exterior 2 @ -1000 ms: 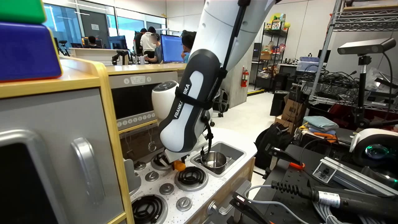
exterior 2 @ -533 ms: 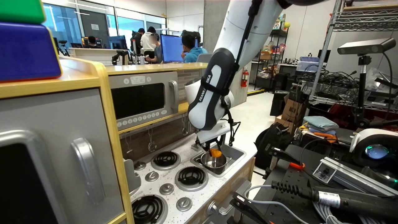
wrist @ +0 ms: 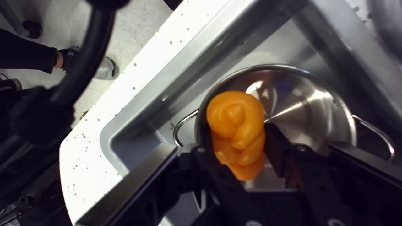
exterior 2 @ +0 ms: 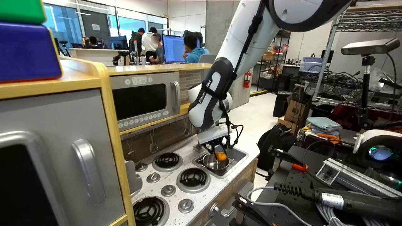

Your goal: Put the orange object in the pot in the sink

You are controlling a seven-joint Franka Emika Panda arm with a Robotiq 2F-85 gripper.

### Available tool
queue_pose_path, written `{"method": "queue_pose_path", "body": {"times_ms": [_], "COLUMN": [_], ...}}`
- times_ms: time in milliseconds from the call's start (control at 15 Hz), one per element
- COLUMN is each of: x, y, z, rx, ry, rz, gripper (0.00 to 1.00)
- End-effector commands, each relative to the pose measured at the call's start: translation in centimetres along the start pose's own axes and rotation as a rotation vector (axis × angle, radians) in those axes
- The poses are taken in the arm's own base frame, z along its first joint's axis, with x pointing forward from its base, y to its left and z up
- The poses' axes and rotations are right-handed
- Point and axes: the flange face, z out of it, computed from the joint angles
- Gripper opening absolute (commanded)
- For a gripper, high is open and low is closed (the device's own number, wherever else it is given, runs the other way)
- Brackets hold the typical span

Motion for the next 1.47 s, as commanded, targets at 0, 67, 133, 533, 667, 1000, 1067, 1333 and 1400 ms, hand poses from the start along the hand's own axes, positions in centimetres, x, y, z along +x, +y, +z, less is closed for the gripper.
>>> {"method": "queue_pose_path", "body": {"times_ms": [0, 67, 133, 533, 667, 1000, 1067, 1333, 1400], "x": [0.1, 0.0, -0.3, -2.5, -3.6, -5.4, -5.9, -8.0, -8.6], "y": [-2.9, -3.5, -4.0, -3.6, -2.2, 1.4, 2.1, 5.6, 6.6], "z": [-0.1, -0.1, -0.1, -2.1, -3.7, -8.5, -9.7, -14.2, -15.1], "rx": [0.012, 0.017, 0.021, 0.015, -0.009, -0.001, 0.011, 0.098, 0.12], "ry": [-0.035, -0.038, -0.037, -0.018, 0.019, 0.123, 0.147, 0.2, 0.191], "rz": [0.029, 0.029, 0.028, -0.077, -0.13, -0.25, -0.279, -0.331, -0.345], "gripper": [0.68, 0.72, 0.78, 1.0, 1.0, 1.0, 1.0, 1.0, 1.0]}}
